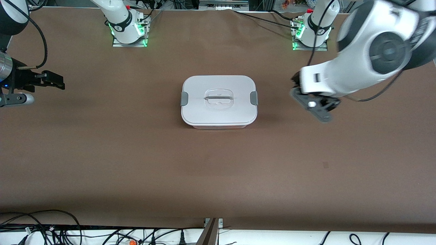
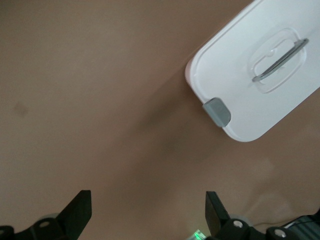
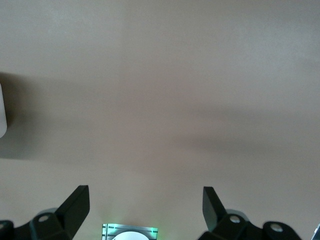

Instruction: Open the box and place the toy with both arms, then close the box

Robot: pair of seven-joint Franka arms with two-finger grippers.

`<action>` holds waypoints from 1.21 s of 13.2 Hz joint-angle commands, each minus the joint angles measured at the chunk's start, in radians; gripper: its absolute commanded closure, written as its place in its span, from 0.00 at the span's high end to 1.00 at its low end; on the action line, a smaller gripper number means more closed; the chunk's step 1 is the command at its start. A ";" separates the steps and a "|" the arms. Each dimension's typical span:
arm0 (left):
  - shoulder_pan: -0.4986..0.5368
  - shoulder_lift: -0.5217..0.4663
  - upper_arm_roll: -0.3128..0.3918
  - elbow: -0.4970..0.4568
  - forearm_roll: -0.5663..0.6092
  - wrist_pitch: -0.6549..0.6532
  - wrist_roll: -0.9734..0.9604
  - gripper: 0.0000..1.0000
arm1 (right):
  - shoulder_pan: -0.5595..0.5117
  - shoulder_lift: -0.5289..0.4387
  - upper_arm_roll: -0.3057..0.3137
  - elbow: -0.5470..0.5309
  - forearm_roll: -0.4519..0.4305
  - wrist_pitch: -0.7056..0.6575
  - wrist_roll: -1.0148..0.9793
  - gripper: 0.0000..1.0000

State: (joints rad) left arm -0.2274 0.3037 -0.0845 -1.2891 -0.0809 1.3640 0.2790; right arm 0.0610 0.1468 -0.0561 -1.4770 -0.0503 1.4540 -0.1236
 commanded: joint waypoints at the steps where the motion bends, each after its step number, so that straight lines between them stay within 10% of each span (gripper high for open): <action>1: -0.001 -0.096 -0.023 -0.035 0.106 -0.081 -0.197 1.00 | 0.005 -0.007 -0.002 -0.003 0.009 0.008 -0.011 1.00; 16: 0.260 -0.331 -0.003 -0.248 0.125 0.029 -0.363 1.00 | 0.002 -0.007 -0.004 -0.003 0.012 0.013 -0.011 1.00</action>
State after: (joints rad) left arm 0.0302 0.0022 -0.0840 -1.4997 0.0422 1.3676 -0.0431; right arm 0.0649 0.1468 -0.0561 -1.4770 -0.0503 1.4613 -0.1236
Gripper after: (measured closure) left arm 0.000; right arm 0.000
